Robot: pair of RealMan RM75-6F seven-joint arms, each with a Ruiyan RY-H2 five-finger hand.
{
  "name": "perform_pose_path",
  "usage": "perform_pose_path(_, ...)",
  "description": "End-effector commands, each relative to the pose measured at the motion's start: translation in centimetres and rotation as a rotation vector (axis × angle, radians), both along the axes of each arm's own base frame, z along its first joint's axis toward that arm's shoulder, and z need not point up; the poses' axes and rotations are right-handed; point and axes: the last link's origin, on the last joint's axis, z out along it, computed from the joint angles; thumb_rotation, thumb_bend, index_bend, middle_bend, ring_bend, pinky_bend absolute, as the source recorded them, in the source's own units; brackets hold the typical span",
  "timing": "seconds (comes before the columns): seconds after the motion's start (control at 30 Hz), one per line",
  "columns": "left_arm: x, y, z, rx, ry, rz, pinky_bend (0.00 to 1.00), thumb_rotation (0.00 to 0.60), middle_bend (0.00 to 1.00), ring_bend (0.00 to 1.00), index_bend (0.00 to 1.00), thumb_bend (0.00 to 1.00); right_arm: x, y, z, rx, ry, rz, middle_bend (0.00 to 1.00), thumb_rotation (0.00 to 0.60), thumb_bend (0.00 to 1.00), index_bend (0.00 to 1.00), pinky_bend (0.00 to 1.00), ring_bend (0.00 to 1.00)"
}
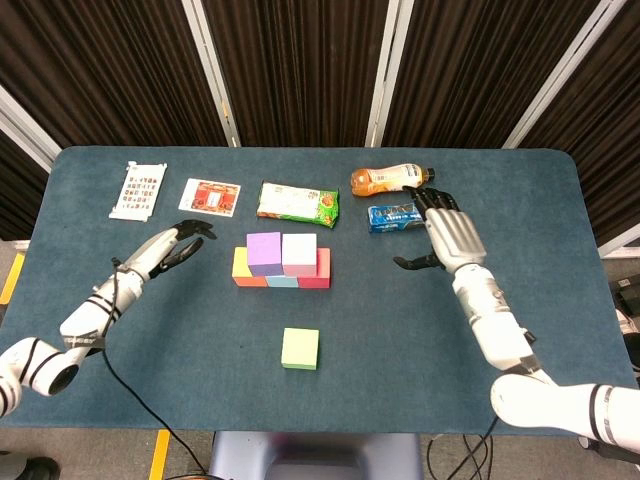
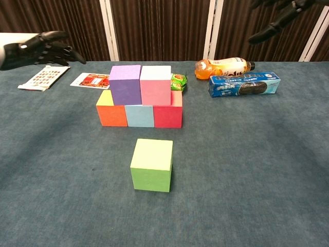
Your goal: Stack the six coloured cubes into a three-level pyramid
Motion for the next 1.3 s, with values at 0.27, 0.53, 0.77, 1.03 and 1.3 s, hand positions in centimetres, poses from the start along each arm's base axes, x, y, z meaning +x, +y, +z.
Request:
perform_pose_path(0.27,1.5,1.3,-2.1,-0.027,0.053,-0.014,0.03,0.000,0.11,0.02,0.30,0.32,-2.1,0.9,1.1,-0.028,-0.021,-0.027,0.18,0.600,0.28,0.07,0.12,0.03)
perform_pose_path(0.53,2.1,1.7,-2.8,-0.028,0.063,-0.002,0.03,0.000,0.09,0.01,0.29,0.32,-3.1,0.9,1.0,-0.029,-0.023,-0.042,0.18,0.600,0.28,0.07,0.12,0.03)
perform_pose_path(0.77,3.2,1.9,-3.6,-0.033,0.086,-0.036,0.03,0.000,0.08,0.00,0.28,0.32,-3.5,1.0,1.1,-0.035,-0.022,-0.047,0.18,0.600,0.28,0.07,0.12,0.03)
perform_pose_path(1.03,4.1,2.1,-4.1,-0.044,0.088,-0.046,0.03,0.000,0.08,0.00,0.28,0.32,-4.0,1.1,1.4,-0.044,-0.023,-0.058,0.18,0.600,0.28,0.06,0.12,0.03)
perform_pose_path(1.3,4.5,2.2,-4.4,-0.051,0.111,-0.065,0.03,0.000,0.08,0.00,0.28,0.32,-4.5,1.1,1.5,-0.048,-0.026,-0.073,0.18,0.600,0.28,0.06,0.11,0.03)
